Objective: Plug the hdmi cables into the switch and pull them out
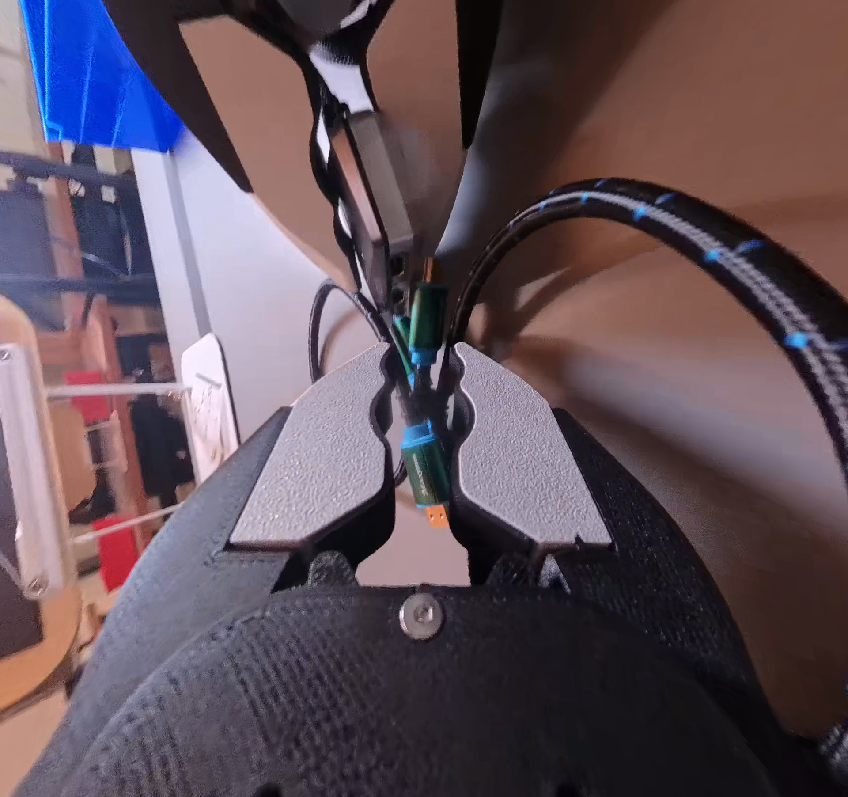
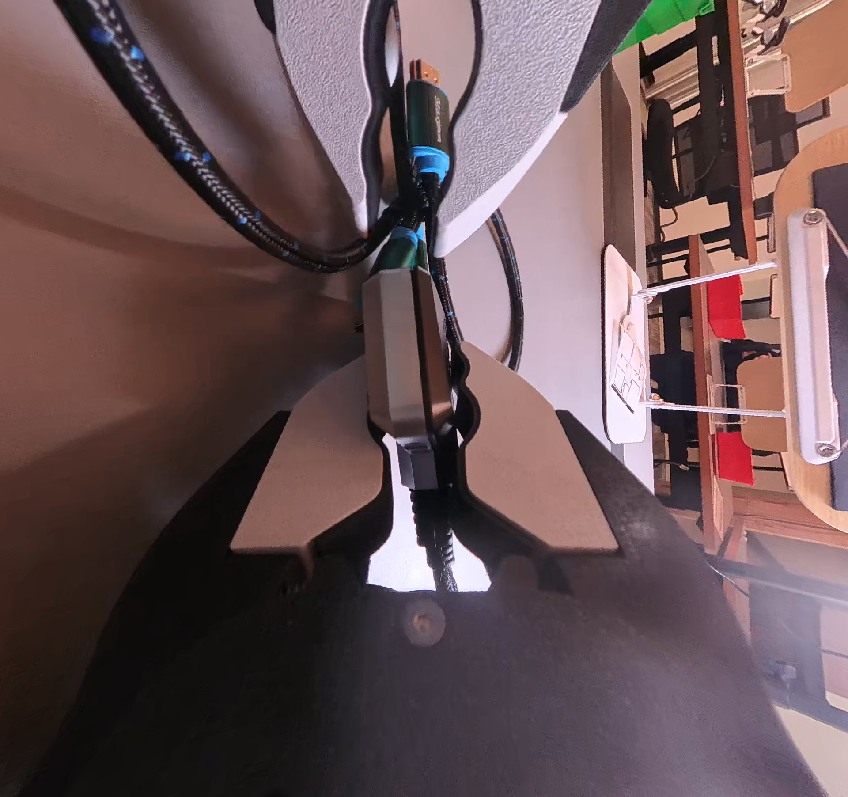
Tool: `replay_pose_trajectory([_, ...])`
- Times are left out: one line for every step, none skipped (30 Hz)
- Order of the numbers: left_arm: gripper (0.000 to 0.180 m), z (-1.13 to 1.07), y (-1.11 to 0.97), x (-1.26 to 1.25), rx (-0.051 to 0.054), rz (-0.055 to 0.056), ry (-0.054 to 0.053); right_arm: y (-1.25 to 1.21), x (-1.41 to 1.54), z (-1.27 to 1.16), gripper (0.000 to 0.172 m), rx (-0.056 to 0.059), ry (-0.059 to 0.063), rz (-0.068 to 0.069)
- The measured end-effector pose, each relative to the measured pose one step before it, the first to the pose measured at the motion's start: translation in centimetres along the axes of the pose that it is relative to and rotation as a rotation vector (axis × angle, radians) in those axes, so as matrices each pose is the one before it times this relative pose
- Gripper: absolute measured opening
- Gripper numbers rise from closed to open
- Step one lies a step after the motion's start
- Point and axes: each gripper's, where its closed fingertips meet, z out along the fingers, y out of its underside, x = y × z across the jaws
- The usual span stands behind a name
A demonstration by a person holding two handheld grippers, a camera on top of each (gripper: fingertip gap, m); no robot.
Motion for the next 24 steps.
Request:
replay_pose_trajectory([0.021,-0.063,-0.296,-0.009,0.0337,-0.0025,0.0234,-0.018,-0.014,-0.026,0.025,0.0027,-0.0009,0.0008])
replay_pose_trajectory([0.021,-0.025,-0.179,0.147,0.0283,-0.004,0.0391,-0.044,-0.025,-0.032,0.025,0.0048,-0.0023,0.0015])
replay_pose_trajectory([0.022,0.02,-0.093,0.086,0.0239,-0.0123,0.0393,-0.084,-0.053,-0.056,0.025,0.0063,-0.0037,0.0015])
replay_pose_trajectory([0.023,0.066,-0.025,-0.033,0.0182,-0.0261,0.0371,-0.046,-0.037,-0.019,0.025,0.0039,-0.0018,-0.0007])
replay_pose_trajectory([0.022,0.074,0.007,0.13,0.015,-0.0269,0.0502,-0.026,-0.02,-0.015,0.025,0.0016,-0.0002,-0.0028])
replay_pose_trajectory([0.021,0.087,-0.002,0.159,0.0122,-0.0158,0.0478,-0.028,-0.041,-0.006,0.025,0.001,-0.0005,-0.0037])
replay_pose_trajectory([0.021,0.096,-0.009,0.098,0.0106,-0.0089,0.0393,-0.011,-0.028,-0.008,0.025,0.0,0.0005,-0.0047])
replay_pose_trajectory([0.02,0.11,-0.016,0.121,0.011,-0.013,0.0403,-0.008,-0.031,-0.005,0.025,-0.0006,0.0006,-0.0057])
replay_pose_trajectory([0.019,0.103,-0.042,0.16,0.0154,-0.0217,0.0447,-0.018,-0.035,-0.015,0.025,0.0004,0.0003,-0.0073])
replay_pose_trajectory([0.019,0.081,-0.023,0.143,0.0159,-0.0282,0.0453,-0.036,-0.057,-0.031,0.025,0.0025,-0.0008,-0.0067])
replay_pose_trajectory([0.018,0.042,-0.1,0.197,0.0213,-0.0273,0.0451,-0.051,-0.061,-0.043,0.025,0.0044,-0.0025,-0.0033])
replay_pose_trajectory([0.017,0.051,-0.072,0.201,0.0191,-0.0282,0.0425,-0.044,-0.062,-0.054,0.025,0.0046,-0.0032,-0.0011])
replay_pose_trajectory([0.017,0.062,-0.069,0.073,0.0175,-0.0259,0.0308,-0.012,-0.032,-0.023,0.025,0.0019,-0.001,-0.0022])
replay_pose_trajectory([0.017,0.009,-0.041,0.006,0.0131,-0.0182,0.0211,0.009,-0.011,-0.015,0.025,-0.0004,0.0004,-0.0026])
replay_pose_trajectory([0.017,-0.024,-0.051,0.01,0.0096,-0.0125,0.0132,0.014,-0.004,-0.015,0.025,0.0005,-0.0006,-0.0009])
replay_pose_trajectory([0.016,-0.056,-0.036,0.012,0.0065,-0.0101,0.0083,0.001,-0.019,-0.023,0.025,0.0029,-0.0017,-0.0001])
replay_pose_trajectory([0.013,-0.101,-0.067,-0.049,0.0081,-0.0127,0.0035,0.0,-0.033,-0.041,0.025,0.0044,-0.0019,-0.002])
replay_pose_trajectory([0.013,-0.104,-0.087,0.066,0.0129,-0.0206,0.0094,-0.03,-0.031,-0.06,0.025,0.0066,-0.0024,-0.001])
replay_pose_trajectory([0.013,-0.106,-0.111,-0.074,0.0144,-0.0273,-0.0028,0.021,0.018,-0.044,0.024,0.0049,-0.0001,0.0018])
replay_pose_trajectory([0.013,-0.121,-0.006,-0.069,0.0057,-0.0152,-0.0156,0.063,0.056,-0.043,0.024,0.0037,-0.0003,0.005])
replay_pose_trajectory([0.013,-0.157,0.043,-0.161,-0.0022,-0.0058,-0.0359,0.109,0.08,-0.048,0.024,0.0025,-0.0018,0.0097])
replay_pose_trajectory([0.012,-0.23,0.064,-0.211,-0.0071,-0.0083,-0.0469,0.135,0.064,-0.065,0.024,0.0014,-0.0024,0.0132])
replay_pose_trajectory([0.012,-0.353,-0.1,-0.17,0.0044,-0.0136,-0.0456,0.102,0.039,-0.067,0.024,0.0044,-0.0042,0.0164])
replay_pose_trajectory([0.012,-0.355,0.041,-0.352,-0.0084,-0.013,-0.0594,0.032,0.016,-0.057,0.024,0.0065,-0.0062,0.0203])
